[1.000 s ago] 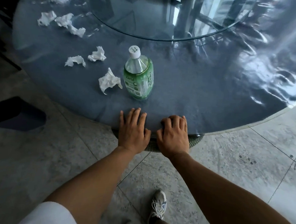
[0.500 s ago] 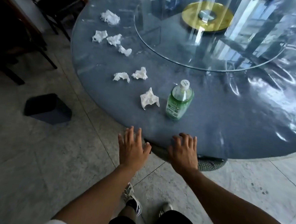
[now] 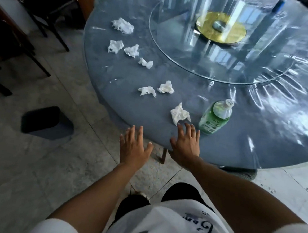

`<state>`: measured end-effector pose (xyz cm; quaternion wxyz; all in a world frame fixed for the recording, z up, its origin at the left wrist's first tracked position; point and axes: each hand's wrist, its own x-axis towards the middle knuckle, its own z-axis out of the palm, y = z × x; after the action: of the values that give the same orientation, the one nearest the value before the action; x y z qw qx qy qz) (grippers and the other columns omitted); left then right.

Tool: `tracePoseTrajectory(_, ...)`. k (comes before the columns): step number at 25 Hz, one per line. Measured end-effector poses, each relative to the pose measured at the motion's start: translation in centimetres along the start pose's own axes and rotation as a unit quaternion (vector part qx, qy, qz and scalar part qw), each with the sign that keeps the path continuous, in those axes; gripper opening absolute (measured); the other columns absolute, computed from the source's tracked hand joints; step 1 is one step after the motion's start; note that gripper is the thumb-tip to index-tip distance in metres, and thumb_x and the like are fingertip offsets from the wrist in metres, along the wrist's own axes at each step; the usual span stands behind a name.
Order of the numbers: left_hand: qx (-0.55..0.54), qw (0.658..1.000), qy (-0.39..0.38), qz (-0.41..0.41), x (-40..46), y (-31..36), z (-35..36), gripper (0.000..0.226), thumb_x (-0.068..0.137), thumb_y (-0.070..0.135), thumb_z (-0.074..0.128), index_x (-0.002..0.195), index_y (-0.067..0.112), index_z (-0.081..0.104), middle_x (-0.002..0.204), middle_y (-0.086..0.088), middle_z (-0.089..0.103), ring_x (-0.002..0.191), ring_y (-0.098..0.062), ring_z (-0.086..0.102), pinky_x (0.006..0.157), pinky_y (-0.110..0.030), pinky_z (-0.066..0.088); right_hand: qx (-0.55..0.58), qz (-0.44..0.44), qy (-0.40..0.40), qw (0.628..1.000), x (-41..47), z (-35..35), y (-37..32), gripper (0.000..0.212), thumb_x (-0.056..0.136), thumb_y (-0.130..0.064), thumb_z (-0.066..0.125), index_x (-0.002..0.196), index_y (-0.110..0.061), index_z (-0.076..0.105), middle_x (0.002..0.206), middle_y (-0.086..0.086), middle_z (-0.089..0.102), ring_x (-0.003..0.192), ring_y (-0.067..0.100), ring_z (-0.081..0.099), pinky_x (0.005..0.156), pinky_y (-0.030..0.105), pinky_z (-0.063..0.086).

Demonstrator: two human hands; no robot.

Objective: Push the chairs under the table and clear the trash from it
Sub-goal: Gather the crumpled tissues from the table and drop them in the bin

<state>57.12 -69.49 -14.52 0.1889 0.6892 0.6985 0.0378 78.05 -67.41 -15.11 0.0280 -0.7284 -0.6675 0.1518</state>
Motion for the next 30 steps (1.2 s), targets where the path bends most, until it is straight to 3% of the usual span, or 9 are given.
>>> tracePoseTrajectory(5, -0.090, 0.994, -0.002, -0.064, 4.5, -2.2, -1.4, 0.073, 0.096, 0.053, 0.044, 0.156, 0.012, 0.034, 0.159, -0.017, 0.035, 0.147, -0.034, 0.030, 0.120, -0.052, 0.024, 0.040, 0.049, 0.023, 0.998, 5.6, -0.7, -2.3, 0.061, 0.090, -0.029, 0.062, 0.147, -0.017, 0.046, 0.152, 0.019, 0.038, 0.138, 0.044, 0.036, 0.116, 0.052, 0.032)
tracePoseTrajectory(9, -0.245, 0.960, -0.037, -0.130, 10.3, -2.5, -3.4, 0.045, 0.098, 0.042, 0.051, 0.126, 0.009, 0.062, 0.129, -0.013, 0.064, 0.120, -0.033, 0.056, 0.096, -0.039, 0.043, 0.071, 0.133, 0.019, 0.988, 10.5, -0.2, -2.2, 0.051, 0.095, -0.026, 0.055, 0.145, -0.021, 0.048, 0.146, 0.015, 0.040, 0.130, 0.042, 0.039, 0.107, 0.051, 0.041)
tracePoseTrajectory(11, -0.345, 0.913, -0.107, -0.188, 13.6, -2.3, -4.5, 0.030, 0.101, 0.035, 0.050, 0.102, 0.010, 0.066, 0.109, -0.015, 0.071, 0.099, -0.032, 0.064, 0.077, -0.035, 0.044, 0.100, 0.154, 0.016, 0.983, 11.9, 0.9, -2.0, 0.042, 0.096, -0.024, 0.056, 0.136, -0.015, 0.057, 0.136, 0.019, 0.047, 0.124, 0.044, 0.044, 0.105, 0.049, 0.042)
tracePoseTrajectory(14, -0.482, 0.789, -0.232, -0.304, 18.1, -2.5, -6.6, 0.032, 0.102, 0.040, 0.047, 0.100, 0.012, 0.064, 0.093, -0.013, 0.070, 0.077, -0.027, 0.066, 0.071, -0.035, 0.049, 0.188, 0.146, 0.039, 0.971, 12.9, 2.5, -2.9, 0.023, 0.093, -0.019, 0.067, 0.113, -0.009, 0.073, 0.110, 0.020, 0.063, 0.108, 0.043, 0.058, 0.095, 0.039, 0.045)
tracePoseTrajectory(18, -0.485, 0.761, -0.284, -0.324, 22.2, -3.2, -8.0, 0.036, 0.101, 0.044, 0.048, 0.109, 0.012, 0.063, 0.099, -0.013, 0.071, 0.085, -0.030, 0.069, 0.076, -0.040, 0.053, 0.315, 0.123, 0.032, 0.940, 15.3, 1.5, -8.1, 0.011, 0.086, -0.018, 0.078, 0.096, -0.013, 0.077, 0.089, 0.007, 0.066, 0.082, 0.025, 0.065, 0.074, 0.024, 0.042)
tracePoseTrajectory(21, -0.549, 0.710, -0.260, -0.354, 24.2, -3.6, -8.8, 0.037, 0.099, 0.044, 0.051, 0.110, 0.011, 0.063, 0.101, -0.013, 0.068, 0.083, -0.030, 0.068, 0.074, -0.044, 0.056, 0.394, 0.085, 0.039, 0.914, 17.4, -0.2, -12.9, 0.013, 0.083, -0.007, 0.076, 0.093, -0.014, 0.077, 0.087, -0.001, 0.066, 0.075, 0.013, 0.062, 0.074, 0.020, 0.047)
tracePoseTrajectory(26, -0.654, 0.606, -0.280, -0.357, 27.2, -5.2, -9.6, 0.041, 0.098, 0.037, 0.046, 0.081, 0.015, 0.075, 0.081, -0.006, 0.073, 0.072, -0.022, 0.070, 0.064, -0.032, 0.054, 0.471, 0.071, -0.054, 0.878, 20.4, -1.7, -18.9, 0.010, 0.081, -0.009, 0.078, 0.089, -0.013, 0.074, 0.080, -0.005, 0.069, 0.067, 0.000, 0.059, 0.071, 0.023, 0.049)
tracePoseTrajectory(28, -0.662, 0.591, -0.289, -0.360, 28.7, -6.1, -9.9, 0.034, 0.094, 0.032, 0.050, 0.079, 0.015, 0.074, 0.078, -0.006, 0.072, 0.071, -0.020, 0.071, 0.064, -0.029, 0.053, 0.471, 0.078, -0.096, 0.873, 21.7, -1.3, -20.3, 0.009, 0.082, -0.009, 0.074, 0.090, -0.013, 0.074, 0.083, -0.001, 0.072, 0.071, 0.006, 0.065, 0.074, 0.029, 0.053)
tracePoseTrajectory(30, -0.641, 0.608, -0.293, -0.365, 30.7, -7.2, -10.1, 0.020, 0.091, 0.023, 0.052, 0.091, 0.015, 0.070, 0.079, -0.004, 0.071, 0.070, -0.019, 0.070, 0.062, -0.027, 0.053, 0.488, 0.101, -0.119, 0.859, 22.9, -1.1, -21.2, 0.013, 0.081, -0.013, 0.067, 0.090, -0.018, 0.075, 0.086, 0.003, 0.076, 0.078, 0.018, 0.072, 0.078, 0.037, 0.058)
